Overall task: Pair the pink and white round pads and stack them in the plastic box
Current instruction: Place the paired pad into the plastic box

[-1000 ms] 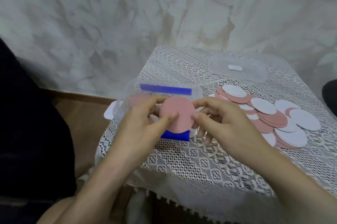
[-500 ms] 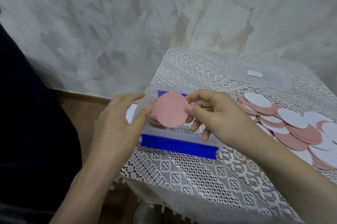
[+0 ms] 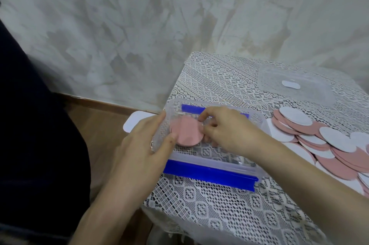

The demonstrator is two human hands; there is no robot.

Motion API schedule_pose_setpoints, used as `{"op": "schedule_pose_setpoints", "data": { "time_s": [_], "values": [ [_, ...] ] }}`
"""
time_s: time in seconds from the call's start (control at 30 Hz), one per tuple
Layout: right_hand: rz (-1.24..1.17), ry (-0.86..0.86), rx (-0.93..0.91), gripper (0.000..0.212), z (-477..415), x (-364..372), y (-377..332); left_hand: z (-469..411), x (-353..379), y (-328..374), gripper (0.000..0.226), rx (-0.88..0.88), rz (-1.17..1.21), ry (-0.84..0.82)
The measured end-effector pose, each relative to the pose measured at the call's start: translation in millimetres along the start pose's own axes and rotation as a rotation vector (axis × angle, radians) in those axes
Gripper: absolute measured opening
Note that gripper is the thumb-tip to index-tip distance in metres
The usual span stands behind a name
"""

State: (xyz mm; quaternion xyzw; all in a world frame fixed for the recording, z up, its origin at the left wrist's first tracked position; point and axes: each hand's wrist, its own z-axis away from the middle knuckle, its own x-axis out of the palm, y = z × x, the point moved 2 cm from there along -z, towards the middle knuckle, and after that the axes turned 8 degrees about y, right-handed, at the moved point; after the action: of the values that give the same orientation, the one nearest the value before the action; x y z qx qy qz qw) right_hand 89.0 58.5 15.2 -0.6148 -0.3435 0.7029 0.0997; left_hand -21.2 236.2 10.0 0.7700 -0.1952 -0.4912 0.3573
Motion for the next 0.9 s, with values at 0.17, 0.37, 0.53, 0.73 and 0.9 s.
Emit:
{"op": "schedule_pose_setpoints", "data": {
  "time_s": [0.17,0.37,0.53,0.73,0.9],
  "values": [
    [-0.034,-0.066,-0.038,0.017,6.5,-6.3,-4.0,-0.3,-0.6,-0.2,0.055,0.000,0.025,-0.015],
    [0.135,-0.158,-0.065,0.044,13.3,-9.3,-13.2,-0.3,-0.1,-0.8,0.056,-0.005,0.028,-0.019],
    [0.361,-0.110,-0.149,0.046,7.5,3.3,-14.5,-0.7,0.5,-2.8,0.053,-0.027,0.028,0.003],
    [0.403,-0.039,-0.240,0.036,-2.6,6.9,-14.9,-3.5,-2.2,-1.0,0.053,-0.038,0.008,-0.004],
    [0.356,-0.047,-0.240,0.033,-1.1,8.4,-12.5,-5.0,-5.4,3.3,0.054,-0.028,-0.052,-0.015]
  ]
}}
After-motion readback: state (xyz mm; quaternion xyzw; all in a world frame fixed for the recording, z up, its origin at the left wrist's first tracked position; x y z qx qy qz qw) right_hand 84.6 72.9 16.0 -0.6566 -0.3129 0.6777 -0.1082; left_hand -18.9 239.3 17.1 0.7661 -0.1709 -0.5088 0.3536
